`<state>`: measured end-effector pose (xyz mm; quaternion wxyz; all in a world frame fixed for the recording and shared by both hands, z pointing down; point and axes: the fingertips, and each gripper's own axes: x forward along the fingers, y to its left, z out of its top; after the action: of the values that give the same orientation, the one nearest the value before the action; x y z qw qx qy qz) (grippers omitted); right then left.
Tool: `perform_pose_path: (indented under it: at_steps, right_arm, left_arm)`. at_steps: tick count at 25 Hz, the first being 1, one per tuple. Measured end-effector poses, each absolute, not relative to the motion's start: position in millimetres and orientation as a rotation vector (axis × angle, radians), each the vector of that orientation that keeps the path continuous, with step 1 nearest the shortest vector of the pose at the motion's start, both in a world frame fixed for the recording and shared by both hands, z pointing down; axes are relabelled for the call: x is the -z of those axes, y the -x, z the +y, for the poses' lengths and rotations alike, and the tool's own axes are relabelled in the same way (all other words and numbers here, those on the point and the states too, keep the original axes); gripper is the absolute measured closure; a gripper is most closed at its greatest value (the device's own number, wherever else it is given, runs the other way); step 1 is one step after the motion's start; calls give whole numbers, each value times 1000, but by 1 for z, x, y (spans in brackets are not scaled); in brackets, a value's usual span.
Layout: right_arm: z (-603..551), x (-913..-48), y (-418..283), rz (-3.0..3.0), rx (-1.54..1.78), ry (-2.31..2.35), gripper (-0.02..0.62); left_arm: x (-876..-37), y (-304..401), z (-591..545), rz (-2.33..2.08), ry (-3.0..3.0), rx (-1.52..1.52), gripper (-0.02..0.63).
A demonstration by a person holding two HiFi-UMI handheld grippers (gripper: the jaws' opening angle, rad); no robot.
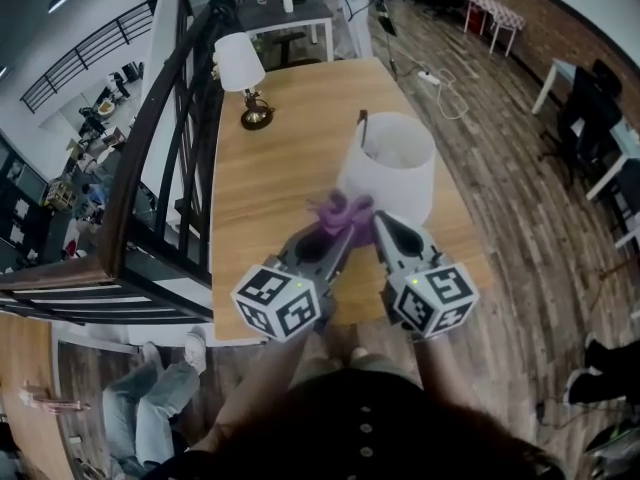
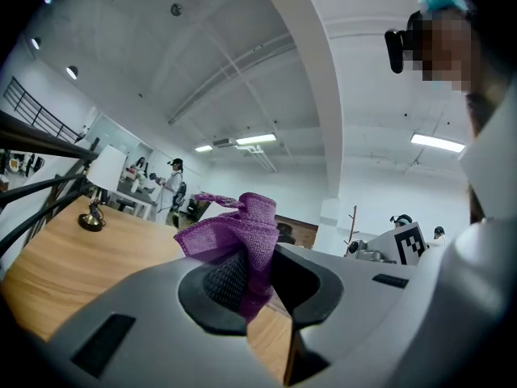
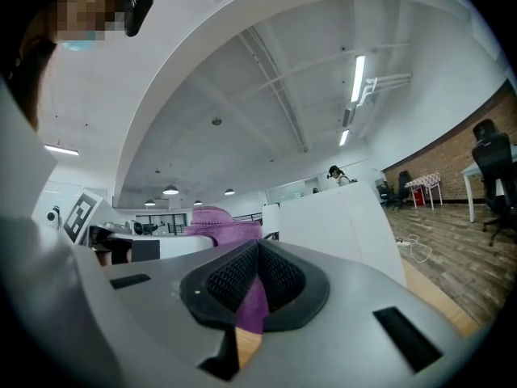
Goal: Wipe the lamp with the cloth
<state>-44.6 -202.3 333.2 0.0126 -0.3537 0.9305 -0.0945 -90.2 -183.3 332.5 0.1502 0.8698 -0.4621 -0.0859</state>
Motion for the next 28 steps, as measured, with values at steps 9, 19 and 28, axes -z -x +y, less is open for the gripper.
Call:
perform_pose_path:
  at_steps: [9,19,28]
  right_arm:
    - [-218,-321,62,2909,257,1040,583]
    - [-241,-307,79,2895,209,1034,583]
    - [-254,-285,93,2897,175,962,583]
  left_arm:
    - [-317,105,-205,-1373,-2531,237,529]
    - [-286,124,-237,-1412,-2596,282,529]
    - [-263,133,-265,-1440,-2631,274,529]
